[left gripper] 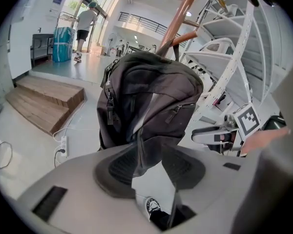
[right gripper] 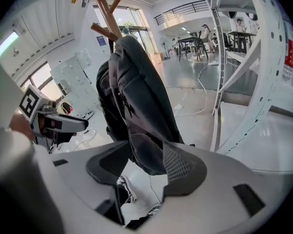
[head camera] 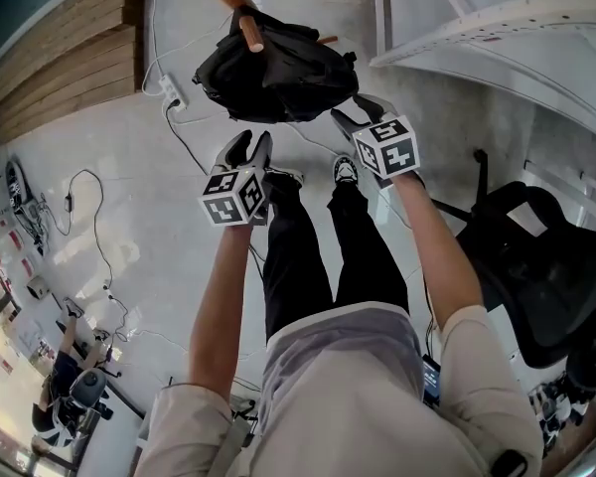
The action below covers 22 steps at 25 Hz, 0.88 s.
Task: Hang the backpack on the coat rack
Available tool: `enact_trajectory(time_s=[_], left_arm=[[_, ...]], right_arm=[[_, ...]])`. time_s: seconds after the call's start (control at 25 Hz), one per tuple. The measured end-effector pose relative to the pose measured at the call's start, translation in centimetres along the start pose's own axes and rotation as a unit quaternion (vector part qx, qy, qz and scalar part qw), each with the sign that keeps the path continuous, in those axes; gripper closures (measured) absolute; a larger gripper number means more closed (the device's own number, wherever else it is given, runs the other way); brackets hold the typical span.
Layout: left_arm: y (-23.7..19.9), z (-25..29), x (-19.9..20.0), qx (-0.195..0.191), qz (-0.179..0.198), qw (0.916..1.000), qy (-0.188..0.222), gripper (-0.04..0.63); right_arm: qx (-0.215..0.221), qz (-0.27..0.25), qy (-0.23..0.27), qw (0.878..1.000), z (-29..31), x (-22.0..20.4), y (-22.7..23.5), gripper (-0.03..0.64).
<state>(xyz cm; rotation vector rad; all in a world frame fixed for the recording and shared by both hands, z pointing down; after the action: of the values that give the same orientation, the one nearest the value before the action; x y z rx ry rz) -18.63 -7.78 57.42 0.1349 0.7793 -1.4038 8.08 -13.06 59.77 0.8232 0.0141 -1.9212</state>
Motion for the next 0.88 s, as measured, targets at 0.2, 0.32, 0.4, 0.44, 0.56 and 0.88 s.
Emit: enact_trajectory(time_s=[0.2, 0.32, 0.4, 0.44, 0.56, 0.88], left_arm=[[1.1, -2.2, 0.4, 0.006, -0.004, 0.9998, 0.018, 0.478], [2.2, -3.5, 0.9, 0.008, -0.001, 0.9994, 0.033, 0.506], [3.0, -4.3, 1.2, 0.006, -0.002, 0.9991, 0.042, 0.514], [3.4, -4.8, 1.4, 0.004, -0.001, 0.999, 0.045, 0.518], [4.5, -5.8, 1.5, 0.007, 0.001, 0.999, 0.045, 0.544], [6.9, -8.2, 0.4, 0.004, -0.003, 0.999, 0.044, 0.568]], right_arm=[[-0.003, -0.002, 0.008, 1.0, -2.1, 0.5, -0.9, 0.428], [0.003, -0.008, 0.016, 1.0, -3.7, 1.1, -1.4, 0.454], [0.008, -0.012, 0.022, 1.0, -4.8, 1.4, -1.9, 0.466], [0.011, -0.012, 0.024, 1.0, -5.3, 1.6, -2.1, 0.471], [0.028, 0.0, 0.024, 0.999, -6.9, 2.1, -2.6, 0.486], [0.058, 0.01, 0.037, 0.998, -11.9, 3.0, -4.3, 0.513]])
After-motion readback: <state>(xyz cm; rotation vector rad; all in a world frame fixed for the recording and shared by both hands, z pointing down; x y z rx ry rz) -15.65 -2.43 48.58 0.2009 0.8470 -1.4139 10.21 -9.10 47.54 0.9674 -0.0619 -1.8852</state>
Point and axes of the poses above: the fingertips, and each gripper's own axes: z forward along the fingers, y to its right, x out of its top, the point moved 10 cm from there along -z, backward along the fingers, and after that the axes turned 4 degrees about -y, right-handed, at the moved point
